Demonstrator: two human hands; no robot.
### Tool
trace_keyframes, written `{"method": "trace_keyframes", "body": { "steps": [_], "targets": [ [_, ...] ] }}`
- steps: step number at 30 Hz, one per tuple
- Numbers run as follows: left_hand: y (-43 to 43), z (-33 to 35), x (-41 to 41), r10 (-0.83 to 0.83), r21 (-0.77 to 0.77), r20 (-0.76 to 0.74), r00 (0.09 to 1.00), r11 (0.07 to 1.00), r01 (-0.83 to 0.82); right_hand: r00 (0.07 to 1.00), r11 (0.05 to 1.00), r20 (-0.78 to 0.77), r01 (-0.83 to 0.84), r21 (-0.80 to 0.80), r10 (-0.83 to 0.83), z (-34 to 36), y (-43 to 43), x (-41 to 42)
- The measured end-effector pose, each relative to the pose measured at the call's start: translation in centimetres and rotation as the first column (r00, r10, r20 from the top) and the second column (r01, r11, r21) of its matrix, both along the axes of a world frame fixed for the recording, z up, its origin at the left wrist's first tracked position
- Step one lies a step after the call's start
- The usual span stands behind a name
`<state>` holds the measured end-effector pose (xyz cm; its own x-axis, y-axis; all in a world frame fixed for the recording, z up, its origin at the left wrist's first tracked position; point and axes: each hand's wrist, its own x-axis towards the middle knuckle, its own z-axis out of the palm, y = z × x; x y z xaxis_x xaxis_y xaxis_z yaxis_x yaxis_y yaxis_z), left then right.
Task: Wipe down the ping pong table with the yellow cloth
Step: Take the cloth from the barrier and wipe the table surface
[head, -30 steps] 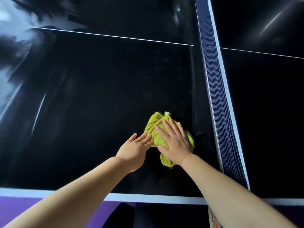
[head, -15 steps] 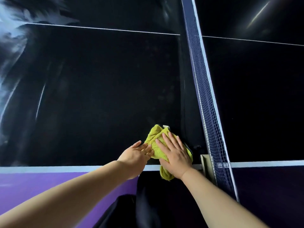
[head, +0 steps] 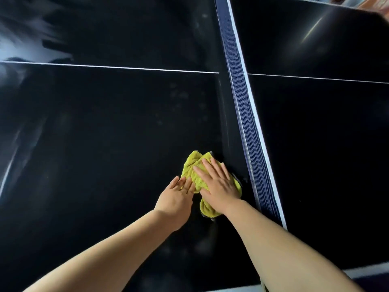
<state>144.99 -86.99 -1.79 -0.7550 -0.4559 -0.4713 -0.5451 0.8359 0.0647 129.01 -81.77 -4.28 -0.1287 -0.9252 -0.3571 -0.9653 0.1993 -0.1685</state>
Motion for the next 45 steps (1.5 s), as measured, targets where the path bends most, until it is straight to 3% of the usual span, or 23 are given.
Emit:
{"method": "trace_keyframes", "body": {
  "steps": [10, 16, 24, 33, 45],
  "targets": [
    [-18.7, -2.1, -11.0, 0.09, -0.09, -0.081, 0.993, 0.991, -0.097, 0.996, 0.989, -0.038, 0.079, -0.124, -0.084, -1.8, -19.1, -10.1],
    [-28.9, -2.9, -17.3, 0.089, -0.116, -0.052, 0.995, 0.989, -0.094, 0.99, 0.974, -0.023, 0.13, -0.187, -0.137, -2.5, -28.7, -15.7],
    [-35.4, -3.1, -23.3, 0.131, -0.066, -0.034, 0.991, 0.989, -0.133, 0.983, 0.962, 0.026, 0.182, -0.205, -0.181, -3.0, -35.1, -21.2],
    [-33.4, -3.1, -23.1, 0.134, 0.007, -0.08, 0.988, 0.991, -0.134, 0.94, 0.916, 0.122, 0.339, -0.215, -0.32, -2.7, -31.7, -19.9],
    [-17.7, -1.6, -16.3, -0.023, 0.111, -0.057, 0.998, 0.993, 0.03, 0.902, 0.877, 0.09, 0.431, -0.212, -0.421, -1.4, -13.2, -11.6]
  ]
}}
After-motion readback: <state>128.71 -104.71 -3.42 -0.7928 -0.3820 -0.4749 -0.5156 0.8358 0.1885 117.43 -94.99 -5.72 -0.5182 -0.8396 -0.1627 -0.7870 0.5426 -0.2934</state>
